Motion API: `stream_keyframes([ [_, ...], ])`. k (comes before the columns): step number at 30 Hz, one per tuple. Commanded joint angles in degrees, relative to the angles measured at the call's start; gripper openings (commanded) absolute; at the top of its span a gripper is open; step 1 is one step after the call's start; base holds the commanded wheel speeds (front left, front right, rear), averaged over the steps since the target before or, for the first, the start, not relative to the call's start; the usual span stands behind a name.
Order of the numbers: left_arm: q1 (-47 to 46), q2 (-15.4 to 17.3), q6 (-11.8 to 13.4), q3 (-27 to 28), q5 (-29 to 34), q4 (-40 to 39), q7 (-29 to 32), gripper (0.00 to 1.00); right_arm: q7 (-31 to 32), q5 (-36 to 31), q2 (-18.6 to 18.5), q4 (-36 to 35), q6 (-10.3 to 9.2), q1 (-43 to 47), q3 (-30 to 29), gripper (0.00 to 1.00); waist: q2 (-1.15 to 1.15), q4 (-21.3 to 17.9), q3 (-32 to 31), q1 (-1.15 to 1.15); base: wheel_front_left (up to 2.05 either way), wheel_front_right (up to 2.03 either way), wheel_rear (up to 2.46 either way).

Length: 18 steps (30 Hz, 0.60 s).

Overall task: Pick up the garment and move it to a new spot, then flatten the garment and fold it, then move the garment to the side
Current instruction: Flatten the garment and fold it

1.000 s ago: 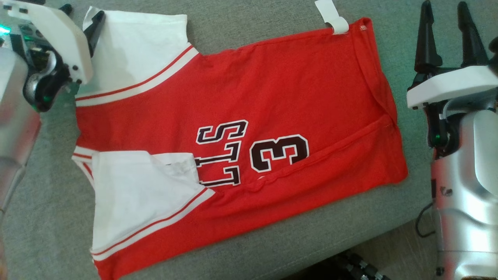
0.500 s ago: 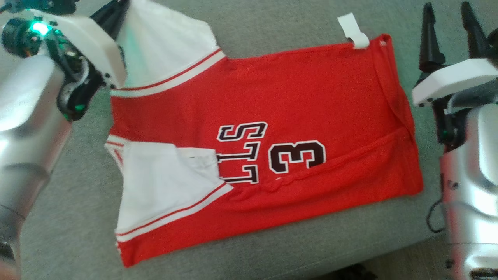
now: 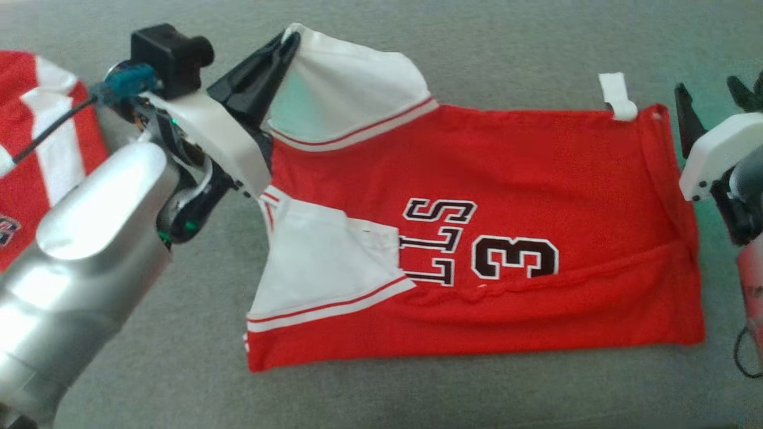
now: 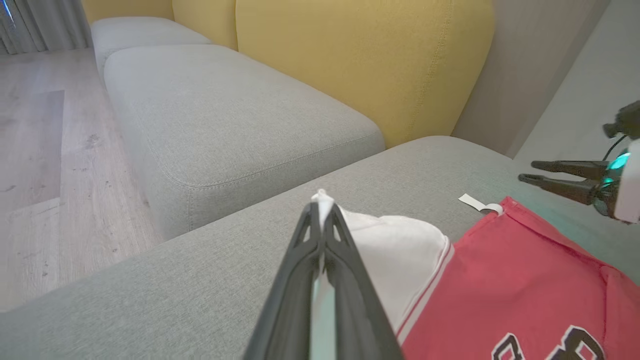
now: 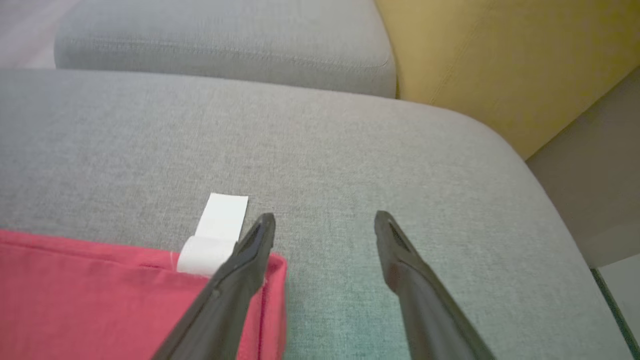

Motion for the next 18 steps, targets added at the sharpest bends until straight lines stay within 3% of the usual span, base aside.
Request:
stream_keyframes([
  [1, -1.3, 2.9, 0.9, 2.0, 0.7, -3.3, 0.2, 0.0, 1.3, 1.1, -1.8, -0.1, -0.05, -2.3, 1.9, 1.0, 0.0, 1.6, -0.6, 0.01, 0.0, 0.0, 0.0],
  [9, 1.0, 3.8, 3.1, 0.5, 1.1, -10.4, 1.9, 0.0, 5.0, 6.4, -4.6, 5.1, -0.05, -3.7, 7.4, 1.0, 0.0, 3.2, 0.0, 0.01, 0.0, 0.0, 0.0],
  [18, 1.6, 4.5, 4.2, 0.3, 1.0, -11.8, 2.4, 0.0, 7.3, 12.5, -5.4, 8.0, -0.05, -4.3, 14.5, 1.0, 0.0, 2.6, 0.4, 0.01, 0.0, 0.0, 0.0],
])
